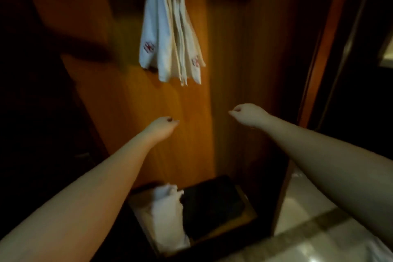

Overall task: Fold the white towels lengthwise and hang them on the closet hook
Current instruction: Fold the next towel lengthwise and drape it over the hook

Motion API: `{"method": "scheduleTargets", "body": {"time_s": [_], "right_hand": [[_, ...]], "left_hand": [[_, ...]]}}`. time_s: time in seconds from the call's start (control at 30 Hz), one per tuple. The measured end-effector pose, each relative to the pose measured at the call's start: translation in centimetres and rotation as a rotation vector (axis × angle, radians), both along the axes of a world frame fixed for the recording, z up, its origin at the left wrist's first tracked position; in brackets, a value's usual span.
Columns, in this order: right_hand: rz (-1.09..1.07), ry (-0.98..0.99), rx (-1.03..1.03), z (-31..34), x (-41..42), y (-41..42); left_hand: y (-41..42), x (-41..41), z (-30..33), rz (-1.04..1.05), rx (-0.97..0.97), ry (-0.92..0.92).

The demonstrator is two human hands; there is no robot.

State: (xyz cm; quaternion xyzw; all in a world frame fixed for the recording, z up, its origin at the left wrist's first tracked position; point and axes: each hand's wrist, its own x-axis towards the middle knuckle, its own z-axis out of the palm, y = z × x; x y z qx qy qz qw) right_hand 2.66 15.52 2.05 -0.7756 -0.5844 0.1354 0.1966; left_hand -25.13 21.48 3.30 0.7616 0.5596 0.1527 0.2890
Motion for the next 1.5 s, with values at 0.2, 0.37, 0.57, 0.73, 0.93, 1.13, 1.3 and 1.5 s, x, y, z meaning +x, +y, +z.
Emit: {"method": "scheduleTargets", "body": {"time_s": [0.2,0.37,0.57,0.73,0.93,1.13,1.3,1.5], "right_hand": [[-0.040,0.011,-0.137,-11.5,2.8,-12.3],[-0.133,0.088,-0.221,-19.7,8.1,-22.1],[-0.330,0.199,-0.356,-26.5,16.8,-31.8],[-0.503,0.371,-0.426,-29.7,25.2,-38.5],[-0.599,0.395,-0.517,-32.1,35.2,-45.4],[-0.722,0.458,-0.623,-34.4,43.3,-50.1],[-0.878,0.512,-0.653,-36.7,49.6,-52.5],[-1.051,0.608,-0.664,-41.0,59.4,-53.7]], "left_hand": [[-6.7,3.9,-10.5,-0.155,-0.147,0.046],[-11.7,11.1,-17.1,-0.327,-0.256,0.114],[-17.5,24.6,-22.4,-0.561,-0.291,0.210],[-22.6,36.9,-25.5,-0.607,-0.340,0.227],[-27.2,50.4,-28.5,-0.719,-0.352,0.281],[-30.7,60.6,-30.7,-0.817,-0.365,0.385],[-31.5,69.3,-33.8,-0.897,-0.424,0.448],[-31.1,82.9,-39.0,-1.016,-0.469,0.510]]}}
